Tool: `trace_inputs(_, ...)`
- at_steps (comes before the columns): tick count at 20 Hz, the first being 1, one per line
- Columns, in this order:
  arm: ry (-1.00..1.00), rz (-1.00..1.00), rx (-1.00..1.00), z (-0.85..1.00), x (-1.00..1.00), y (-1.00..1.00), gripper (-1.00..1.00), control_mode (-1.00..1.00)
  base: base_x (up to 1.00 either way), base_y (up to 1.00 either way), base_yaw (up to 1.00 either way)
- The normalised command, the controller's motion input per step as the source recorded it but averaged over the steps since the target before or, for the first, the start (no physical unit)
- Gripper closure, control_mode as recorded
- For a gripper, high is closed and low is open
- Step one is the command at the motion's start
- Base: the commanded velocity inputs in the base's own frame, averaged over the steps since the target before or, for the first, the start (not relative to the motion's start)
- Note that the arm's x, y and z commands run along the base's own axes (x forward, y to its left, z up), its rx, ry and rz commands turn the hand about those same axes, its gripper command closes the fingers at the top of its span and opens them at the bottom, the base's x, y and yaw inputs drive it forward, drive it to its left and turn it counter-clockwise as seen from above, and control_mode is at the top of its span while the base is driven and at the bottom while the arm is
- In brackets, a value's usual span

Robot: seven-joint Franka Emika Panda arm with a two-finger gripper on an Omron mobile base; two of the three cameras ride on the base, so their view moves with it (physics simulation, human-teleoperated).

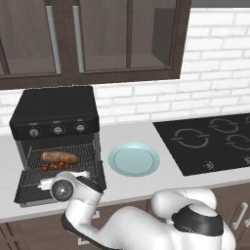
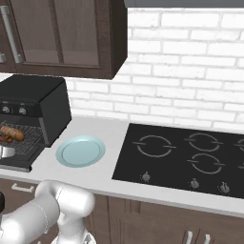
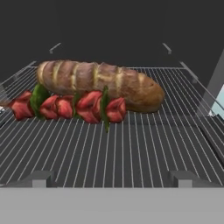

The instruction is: Pick up the kebab skewer and baguette bread, and place them inside the toaster oven. Close the toaster oven door and start by setting the timer.

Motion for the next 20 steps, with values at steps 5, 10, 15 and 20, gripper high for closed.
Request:
trace_inputs(5, 0.00, 0.00, 0.00, -0.16, 0.00, 0.00, -1.00, -1.00, 0.00, 0.00, 0.00)
trace_inputs(10, 0.00, 0.00, 0.00, -0.03, 0.00, 0.00, -1.00, -1.00, 0.00, 0.00, 0.00)
trace_inputs(15, -0.01, 0.00, 0.01, 0.00, -0.01, 0.00, -1.00, -1.00, 0.00, 0.00, 0.00)
trace_inputs(20, 0.00, 0.00, 0.00, 0.00, 0.00, 0.00, -1.00, -1.00, 0.00, 0.00, 0.00)
